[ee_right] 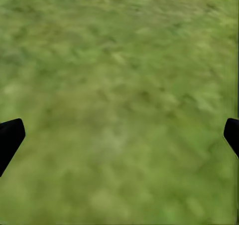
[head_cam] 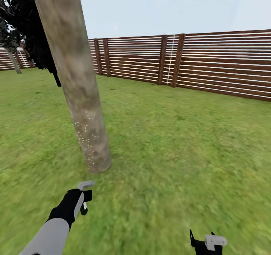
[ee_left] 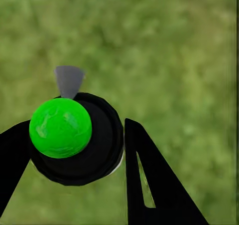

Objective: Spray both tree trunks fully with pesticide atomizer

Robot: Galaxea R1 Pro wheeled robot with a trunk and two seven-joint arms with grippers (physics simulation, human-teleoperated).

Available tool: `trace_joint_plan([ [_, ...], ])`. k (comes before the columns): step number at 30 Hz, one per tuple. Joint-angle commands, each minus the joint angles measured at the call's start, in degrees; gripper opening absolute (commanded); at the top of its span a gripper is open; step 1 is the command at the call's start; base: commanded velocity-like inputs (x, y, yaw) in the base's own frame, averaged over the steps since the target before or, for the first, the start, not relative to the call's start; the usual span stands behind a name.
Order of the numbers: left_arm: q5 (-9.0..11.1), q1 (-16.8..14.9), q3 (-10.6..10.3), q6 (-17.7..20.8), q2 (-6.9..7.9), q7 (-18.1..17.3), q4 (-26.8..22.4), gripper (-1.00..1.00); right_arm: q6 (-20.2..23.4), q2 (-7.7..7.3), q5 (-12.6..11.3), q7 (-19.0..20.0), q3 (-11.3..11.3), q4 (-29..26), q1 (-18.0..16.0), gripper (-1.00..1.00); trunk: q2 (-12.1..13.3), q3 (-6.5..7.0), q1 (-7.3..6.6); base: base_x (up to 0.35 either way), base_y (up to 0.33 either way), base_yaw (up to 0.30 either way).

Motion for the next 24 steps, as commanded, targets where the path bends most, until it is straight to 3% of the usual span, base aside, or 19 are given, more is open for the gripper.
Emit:
trace_joint_plan([
  [1,0.0,0.0,0.0,0.0,0.03,0.1,0.0,-1.00,0.0,-0.01,0.0,0.0,0.0,0.0,0.0,1.00,0.0,0.00,0.00,0.172,-0.232,0.000],
  [7,-0.1,0.0,0.0,0.0,0.01,0.2,0.0,-1.00,0.0,-0.01,0.0,0.0,0.0,0.0,0.0,1.00,0.0,0.00,0.00,0.170,-0.233,0.036],
  [18,-0.1,0.0,-0.1,0.0,-0.01,0.2,0.0,-1.00,0.0,0.00,0.0,0.0,0.0,0.0,0.0,1.00,0.0,0.00,0.00,0.173,-0.234,0.262],
  [24,-0.1,0.0,-0.1,0.0,-0.11,0.2,0.1,-1.00,0.0,-0.01,0.0,0.0,0.0,0.0,0.0,1.00,0.0,0.00,0.00,0.106,-0.255,0.054],
])
